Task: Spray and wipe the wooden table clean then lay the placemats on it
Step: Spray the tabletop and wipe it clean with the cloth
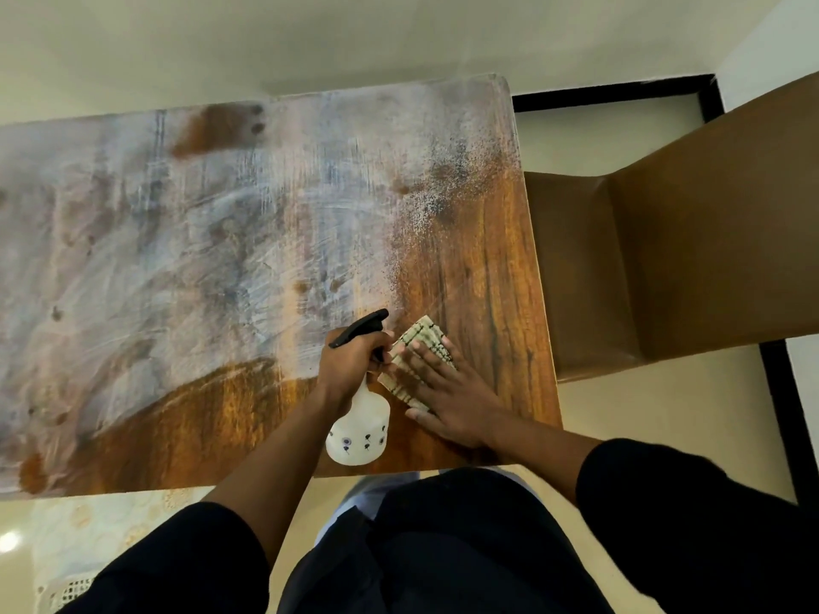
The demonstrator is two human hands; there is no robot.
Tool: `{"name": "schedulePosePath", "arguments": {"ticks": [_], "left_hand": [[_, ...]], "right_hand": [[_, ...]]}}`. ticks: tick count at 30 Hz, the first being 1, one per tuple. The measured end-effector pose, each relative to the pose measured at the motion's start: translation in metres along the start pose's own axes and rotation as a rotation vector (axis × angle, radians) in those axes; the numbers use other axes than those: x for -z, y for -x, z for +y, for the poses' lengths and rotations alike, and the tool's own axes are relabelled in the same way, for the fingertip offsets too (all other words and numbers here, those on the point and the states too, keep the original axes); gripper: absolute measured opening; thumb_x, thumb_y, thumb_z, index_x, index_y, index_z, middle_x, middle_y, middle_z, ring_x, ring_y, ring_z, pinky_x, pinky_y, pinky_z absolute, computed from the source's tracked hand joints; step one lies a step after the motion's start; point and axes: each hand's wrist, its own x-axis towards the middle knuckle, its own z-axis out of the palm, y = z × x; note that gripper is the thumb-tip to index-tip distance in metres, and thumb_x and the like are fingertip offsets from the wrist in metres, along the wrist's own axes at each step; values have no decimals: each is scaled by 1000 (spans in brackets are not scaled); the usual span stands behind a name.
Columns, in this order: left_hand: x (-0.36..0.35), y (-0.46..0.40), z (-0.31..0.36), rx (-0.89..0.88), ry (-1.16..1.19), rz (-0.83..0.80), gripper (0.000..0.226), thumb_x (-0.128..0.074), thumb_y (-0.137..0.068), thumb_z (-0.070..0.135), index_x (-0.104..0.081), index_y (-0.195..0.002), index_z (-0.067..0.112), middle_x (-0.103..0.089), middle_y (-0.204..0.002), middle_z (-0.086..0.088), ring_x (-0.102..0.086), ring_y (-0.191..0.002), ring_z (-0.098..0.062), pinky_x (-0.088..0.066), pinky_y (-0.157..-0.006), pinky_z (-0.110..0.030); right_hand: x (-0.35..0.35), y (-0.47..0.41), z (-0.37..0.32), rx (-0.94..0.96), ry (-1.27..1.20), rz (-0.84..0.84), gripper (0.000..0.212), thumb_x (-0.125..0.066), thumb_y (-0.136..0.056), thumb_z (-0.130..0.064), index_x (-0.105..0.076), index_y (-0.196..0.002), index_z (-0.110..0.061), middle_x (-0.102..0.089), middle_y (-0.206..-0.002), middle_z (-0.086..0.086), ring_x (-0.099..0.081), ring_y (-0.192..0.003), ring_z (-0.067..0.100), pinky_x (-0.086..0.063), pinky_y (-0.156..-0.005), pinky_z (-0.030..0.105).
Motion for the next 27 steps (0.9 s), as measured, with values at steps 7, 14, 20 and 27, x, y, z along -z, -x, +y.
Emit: {"name": "schedulePosePath", "arguments": {"ticks": [7,14,20,27], "left_hand": [[22,-6,4,32,-26,-66,12,-66,-96,5,-76,-89,2,-69,-68,-14,-74,-69,-38,-42,-42,-27],[41,-14,10,12,8,-115,17,-68,-97,4,-77,-88,15,-66,-68,-14,-69,-67,-36,-46,-44,-29],[52,-27,19,-31,-23,-139,29,-69,-94,6,-80,-86,31,-67,-67,-15,-70,-67,-37,-44,-45,-30],[54,-41,30,-49,-32,-173,23,-68,-97,5,-78,-89,24,-67,-66,-13,-70,-63,-30,-44,-48,-33]], "right_hand": [[40,-22,71,-573,-69,32,76,-4,-102,-68,21,-163,-30,30,-170,8,29,-156,27,16,-125,58],[44,-59,22,-760,-239,48,79,-9,-104,-69,25,-162,-27,38,-166,10,38,-152,30,19,-123,62],[27,-70,-76,-386,-179,-47,72,-9,-106,-61,20,-163,-28,40,-165,7,43,-150,27,15,-124,62],[27,-70,-39,-630,-211,70,71,-6,-107,-64,24,-162,-31,35,-168,6,35,-154,25,9,-126,61]]}}
